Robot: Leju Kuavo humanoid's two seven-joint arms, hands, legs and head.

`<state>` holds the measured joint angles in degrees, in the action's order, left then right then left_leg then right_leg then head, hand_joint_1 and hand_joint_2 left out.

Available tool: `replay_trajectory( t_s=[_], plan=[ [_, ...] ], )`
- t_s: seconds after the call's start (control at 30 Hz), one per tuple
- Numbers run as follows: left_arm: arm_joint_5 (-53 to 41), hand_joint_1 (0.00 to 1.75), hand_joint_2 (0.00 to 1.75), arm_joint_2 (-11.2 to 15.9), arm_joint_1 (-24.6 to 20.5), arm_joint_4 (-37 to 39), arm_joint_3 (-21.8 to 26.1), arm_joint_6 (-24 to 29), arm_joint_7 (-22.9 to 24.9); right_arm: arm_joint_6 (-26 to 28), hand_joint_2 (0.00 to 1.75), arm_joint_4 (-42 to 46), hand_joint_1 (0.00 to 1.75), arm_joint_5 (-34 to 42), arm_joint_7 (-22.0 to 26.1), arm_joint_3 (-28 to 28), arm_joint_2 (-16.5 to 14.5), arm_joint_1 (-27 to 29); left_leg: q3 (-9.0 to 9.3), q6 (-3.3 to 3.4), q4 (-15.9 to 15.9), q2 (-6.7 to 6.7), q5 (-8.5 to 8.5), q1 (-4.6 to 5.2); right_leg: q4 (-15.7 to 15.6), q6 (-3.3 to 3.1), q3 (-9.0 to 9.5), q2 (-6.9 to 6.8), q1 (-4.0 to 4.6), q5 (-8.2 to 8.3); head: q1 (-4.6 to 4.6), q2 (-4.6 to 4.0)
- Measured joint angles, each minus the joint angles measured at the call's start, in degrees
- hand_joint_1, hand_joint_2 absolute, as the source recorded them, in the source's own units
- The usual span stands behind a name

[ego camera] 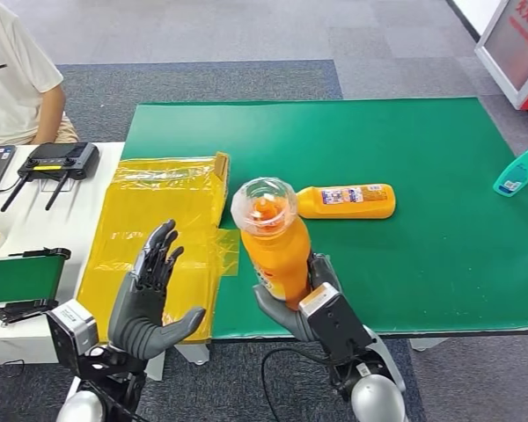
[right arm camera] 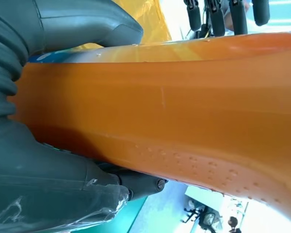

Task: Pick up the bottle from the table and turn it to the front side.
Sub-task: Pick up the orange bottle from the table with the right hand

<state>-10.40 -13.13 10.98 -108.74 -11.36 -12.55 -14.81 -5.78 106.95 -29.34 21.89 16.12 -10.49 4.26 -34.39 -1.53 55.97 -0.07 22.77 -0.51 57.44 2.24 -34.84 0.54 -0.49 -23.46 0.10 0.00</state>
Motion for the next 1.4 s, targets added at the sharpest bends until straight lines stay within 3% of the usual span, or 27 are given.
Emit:
replay_trajectory(
  t_s=[0.43, 0.93, 1.4],
  plan=[
    [-0.62, 0.0, 1.75, 0.28, -1.85, 0.9, -2.0, -0.22, 0.9, 2.04, 1.75, 0.13, 1.75, -3.54, 1.05, 0.99, -0.42, 0.88, -0.01, -0.01, 0.0, 0.0, 0.0, 0.0, 0.0, -0.01, -0.02, 0.0, 0.01, -0.01, 0.0, 0.0],
    [-5.75, 0.0, 1.75, 1.62, -5.47, 0.96, -9.07, 4.17, 3.03, 10.97, 1.75, -1.2, 1.75, -16.41, 2.6, 3.52, -0.57, 2.24, -0.01, -0.01, 0.0, 0.0, 0.0, 0.0, 0.0, -0.01, -0.03, 0.0, 0.01, -0.01, -0.01, 0.0],
    [-7.7, 0.0, 1.75, 2.21, -8.67, 2.47, -13.87, 5.81, 3.56, 13.1, 1.75, -4.02, 1.75, -19.03, 3.21, 6.1, -0.5, 1.79, -0.01, -0.01, 0.0, 0.0, 0.0, 0.0, 0.0, -0.01, -0.02, 0.0, 0.0, 0.0, -0.01, 0.0]
  ],
)
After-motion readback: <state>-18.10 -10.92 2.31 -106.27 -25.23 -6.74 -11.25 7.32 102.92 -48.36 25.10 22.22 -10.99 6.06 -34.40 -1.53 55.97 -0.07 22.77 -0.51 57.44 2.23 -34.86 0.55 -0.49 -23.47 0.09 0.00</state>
